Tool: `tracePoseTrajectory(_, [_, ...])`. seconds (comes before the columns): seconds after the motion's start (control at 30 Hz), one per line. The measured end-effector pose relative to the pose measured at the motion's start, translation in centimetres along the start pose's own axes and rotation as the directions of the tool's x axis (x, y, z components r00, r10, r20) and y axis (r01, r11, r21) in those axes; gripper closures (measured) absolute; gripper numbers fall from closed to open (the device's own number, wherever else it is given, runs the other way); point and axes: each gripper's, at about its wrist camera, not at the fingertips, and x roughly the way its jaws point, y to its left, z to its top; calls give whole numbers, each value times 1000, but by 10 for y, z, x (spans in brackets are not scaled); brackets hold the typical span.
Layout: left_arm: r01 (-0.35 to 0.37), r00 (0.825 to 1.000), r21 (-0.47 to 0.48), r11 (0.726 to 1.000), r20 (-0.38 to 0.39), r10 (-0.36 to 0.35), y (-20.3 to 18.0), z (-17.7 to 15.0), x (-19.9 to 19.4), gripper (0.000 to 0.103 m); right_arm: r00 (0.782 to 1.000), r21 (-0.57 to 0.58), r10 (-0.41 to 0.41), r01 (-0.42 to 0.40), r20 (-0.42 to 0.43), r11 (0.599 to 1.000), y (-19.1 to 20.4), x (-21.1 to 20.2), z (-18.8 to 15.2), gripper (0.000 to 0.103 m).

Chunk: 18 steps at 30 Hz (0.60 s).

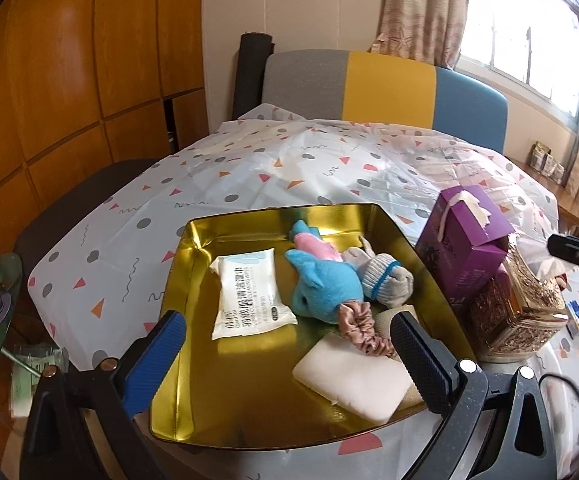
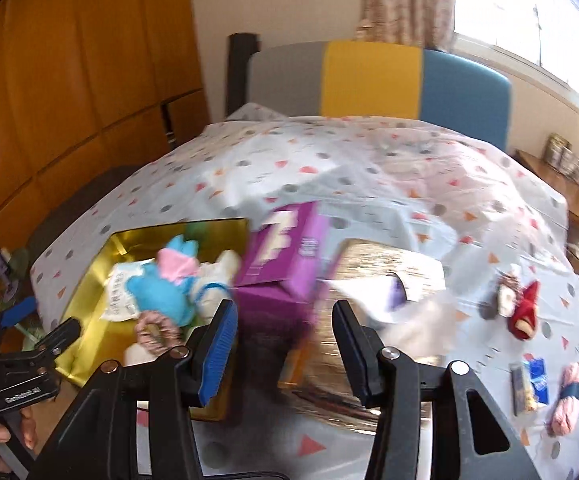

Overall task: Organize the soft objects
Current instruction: 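Move the right gripper back and grasp the pink towel roll by its band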

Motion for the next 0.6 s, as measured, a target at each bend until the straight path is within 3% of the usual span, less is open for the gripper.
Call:
tracePoseTrajectory(0.17, [23, 1000, 41, 999, -2, -23, -13, 0, -1, 0, 996, 79, -90, 90, -7, 993, -55, -10, -5, 53])
tracePoseTrajectory(0.33, [46, 999, 83, 995, -9, -45, -28, 0, -3, 0, 978, 188, -204, 207, -39, 960, -122, -19, -15, 53])
tracePoseTrajectory(0.47, [63, 998, 117, 991, -5, -63, -41, -1, -6, 0, 947, 281, -315, 319, -63, 905, -183, -31, -28, 53])
tracePoseTrajectory(0.6, [100, 995, 159, 982, -6, -100, -57, 0, -11, 0, 888, 408, -448, 450, -105, 795, -255, -41, -50, 53])
